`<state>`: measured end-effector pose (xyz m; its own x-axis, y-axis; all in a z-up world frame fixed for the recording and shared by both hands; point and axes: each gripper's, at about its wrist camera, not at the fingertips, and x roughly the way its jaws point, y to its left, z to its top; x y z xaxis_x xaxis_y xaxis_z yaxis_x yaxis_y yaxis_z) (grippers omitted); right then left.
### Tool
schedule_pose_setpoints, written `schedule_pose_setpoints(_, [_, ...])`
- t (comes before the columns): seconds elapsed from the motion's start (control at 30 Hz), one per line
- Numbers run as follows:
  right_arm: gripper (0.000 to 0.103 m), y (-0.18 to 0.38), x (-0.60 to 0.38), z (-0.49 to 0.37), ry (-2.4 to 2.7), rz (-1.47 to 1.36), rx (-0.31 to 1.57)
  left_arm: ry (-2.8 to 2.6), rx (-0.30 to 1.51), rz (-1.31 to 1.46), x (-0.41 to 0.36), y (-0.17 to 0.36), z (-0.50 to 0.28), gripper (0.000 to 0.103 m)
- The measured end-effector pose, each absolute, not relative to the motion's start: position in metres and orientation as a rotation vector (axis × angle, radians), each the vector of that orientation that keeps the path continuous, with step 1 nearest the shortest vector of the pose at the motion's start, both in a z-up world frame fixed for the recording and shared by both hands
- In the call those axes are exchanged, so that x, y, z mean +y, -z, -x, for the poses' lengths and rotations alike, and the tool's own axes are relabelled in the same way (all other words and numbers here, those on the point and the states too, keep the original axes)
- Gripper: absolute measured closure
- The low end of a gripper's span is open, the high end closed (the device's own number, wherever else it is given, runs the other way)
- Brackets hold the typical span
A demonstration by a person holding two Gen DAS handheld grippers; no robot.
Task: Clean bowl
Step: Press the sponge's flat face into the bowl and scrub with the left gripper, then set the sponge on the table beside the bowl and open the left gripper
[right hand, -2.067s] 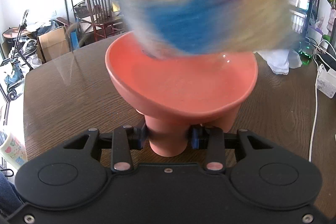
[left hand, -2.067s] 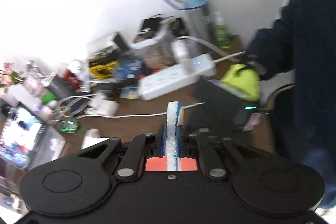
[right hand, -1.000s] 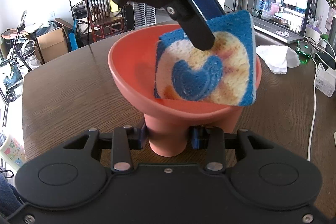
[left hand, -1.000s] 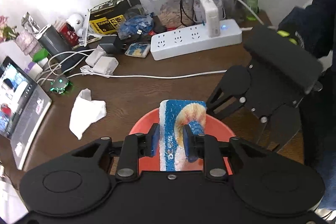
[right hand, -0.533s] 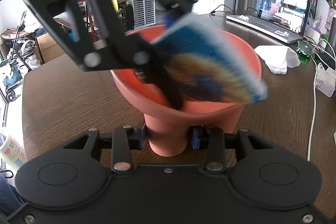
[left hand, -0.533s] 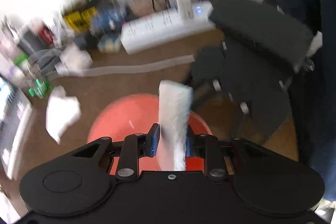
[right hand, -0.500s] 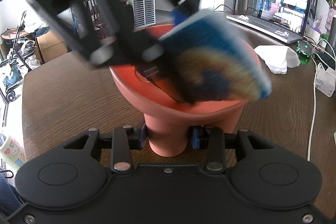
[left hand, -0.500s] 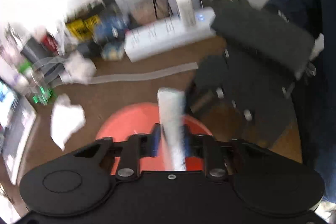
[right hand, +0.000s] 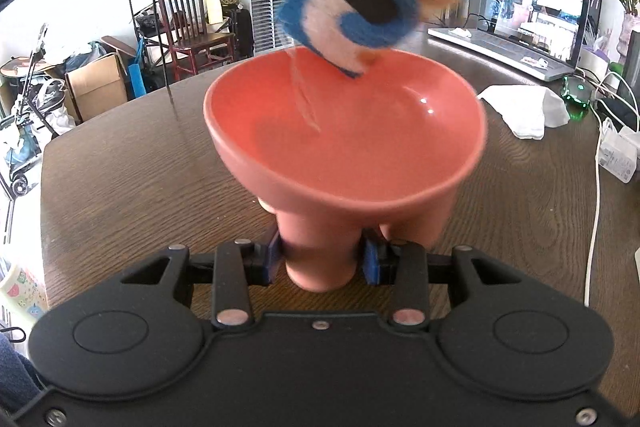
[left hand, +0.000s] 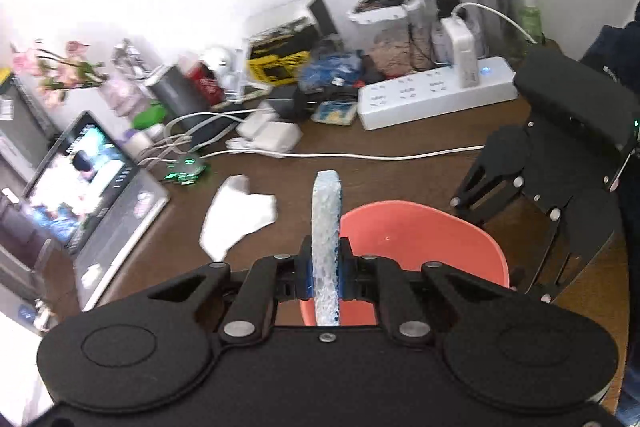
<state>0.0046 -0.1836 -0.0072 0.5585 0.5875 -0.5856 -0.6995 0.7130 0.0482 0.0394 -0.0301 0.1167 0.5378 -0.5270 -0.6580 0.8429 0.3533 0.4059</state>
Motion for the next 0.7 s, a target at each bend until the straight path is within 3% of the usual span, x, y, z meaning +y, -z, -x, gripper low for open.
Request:
schedule_pose_setpoints(0.27, [0.059, 0.008, -0.182, -0.002, -0.761, 0.201, 0.612, 0.838, 0.424, -0.743, -0.013, -0.13, -0.045, 0.093])
schedule_pose_setpoints(0.7, [0.06, 0.008, -0.182, 0.0, -0.737, 0.198, 0.613, 0.808, 0.631, -0.699, 0.019, -0.062, -0.057, 0.092])
